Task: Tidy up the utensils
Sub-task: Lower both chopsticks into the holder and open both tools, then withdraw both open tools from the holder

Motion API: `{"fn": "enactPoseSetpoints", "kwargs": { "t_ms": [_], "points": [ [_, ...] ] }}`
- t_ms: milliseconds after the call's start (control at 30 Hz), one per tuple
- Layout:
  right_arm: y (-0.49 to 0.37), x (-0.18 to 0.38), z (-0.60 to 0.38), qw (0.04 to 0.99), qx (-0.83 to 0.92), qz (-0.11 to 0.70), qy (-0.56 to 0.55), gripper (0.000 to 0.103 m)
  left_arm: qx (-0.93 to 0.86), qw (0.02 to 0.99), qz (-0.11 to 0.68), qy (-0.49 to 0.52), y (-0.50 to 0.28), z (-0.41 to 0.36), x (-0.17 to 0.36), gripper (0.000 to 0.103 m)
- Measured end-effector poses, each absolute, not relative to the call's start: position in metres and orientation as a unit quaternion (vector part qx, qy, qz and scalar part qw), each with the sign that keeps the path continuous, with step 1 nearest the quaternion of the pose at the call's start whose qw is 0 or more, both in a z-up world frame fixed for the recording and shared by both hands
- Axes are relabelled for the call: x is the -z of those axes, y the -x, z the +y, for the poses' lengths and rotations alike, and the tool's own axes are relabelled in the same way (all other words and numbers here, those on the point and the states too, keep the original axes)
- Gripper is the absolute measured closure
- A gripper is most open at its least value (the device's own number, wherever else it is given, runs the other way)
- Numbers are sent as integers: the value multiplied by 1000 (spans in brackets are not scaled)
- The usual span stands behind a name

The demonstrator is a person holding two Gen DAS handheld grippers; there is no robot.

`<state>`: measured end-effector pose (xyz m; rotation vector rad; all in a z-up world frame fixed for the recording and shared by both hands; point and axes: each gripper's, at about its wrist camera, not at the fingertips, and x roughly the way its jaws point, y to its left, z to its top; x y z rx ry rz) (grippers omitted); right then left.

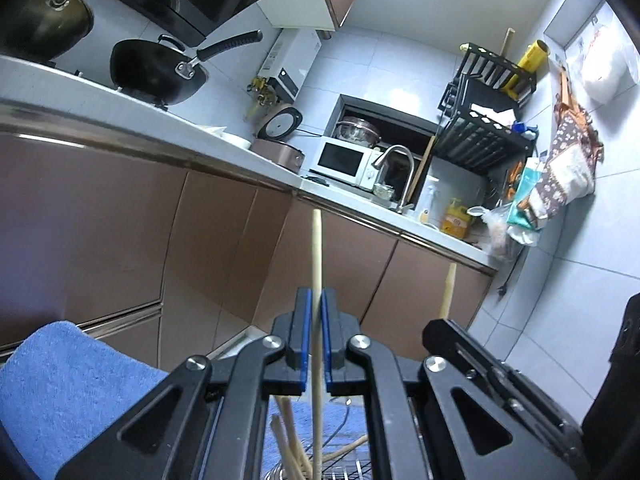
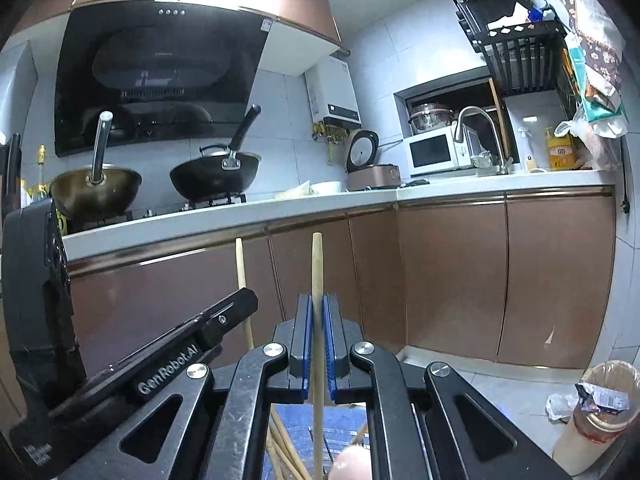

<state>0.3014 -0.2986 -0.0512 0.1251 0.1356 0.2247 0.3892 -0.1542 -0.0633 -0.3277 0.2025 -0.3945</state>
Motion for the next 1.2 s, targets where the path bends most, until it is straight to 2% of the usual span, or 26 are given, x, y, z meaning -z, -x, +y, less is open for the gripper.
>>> {"fn": "enactPoseSetpoints", "kwargs": {
  "t_ms": [267, 367, 433, 667, 733, 900, 1200],
  "points": [
    [-290, 60, -296, 991, -99, 85, -39, 96, 172, 968, 84, 166, -379, -150, 80, 97],
    [-282, 57, -295, 991, -94, 86, -33, 89, 169, 968, 84, 166, -373, -144, 80, 96],
    [-277, 53, -296, 992, -92, 83, -34, 84, 169, 968, 84, 168, -367, -139, 75, 89],
    [-242, 24, -297, 994, -82, 64, -31, 72, 157, 972, 78, 157, -331, -115, 47, 76],
    [-231, 16, -299, 995, -78, 60, -35, 69, 153, 973, 83, 155, -318, -105, 39, 67],
    [-196, -1, -300, 995, -65, 59, -37, 65, 141, 975, 102, 139, -284, -86, 23, 60],
    [-134, -11, -285, 995, -29, 96, -19, 42, 118, 980, 118, 107, -210, -41, 4, 48]
  ]
}}
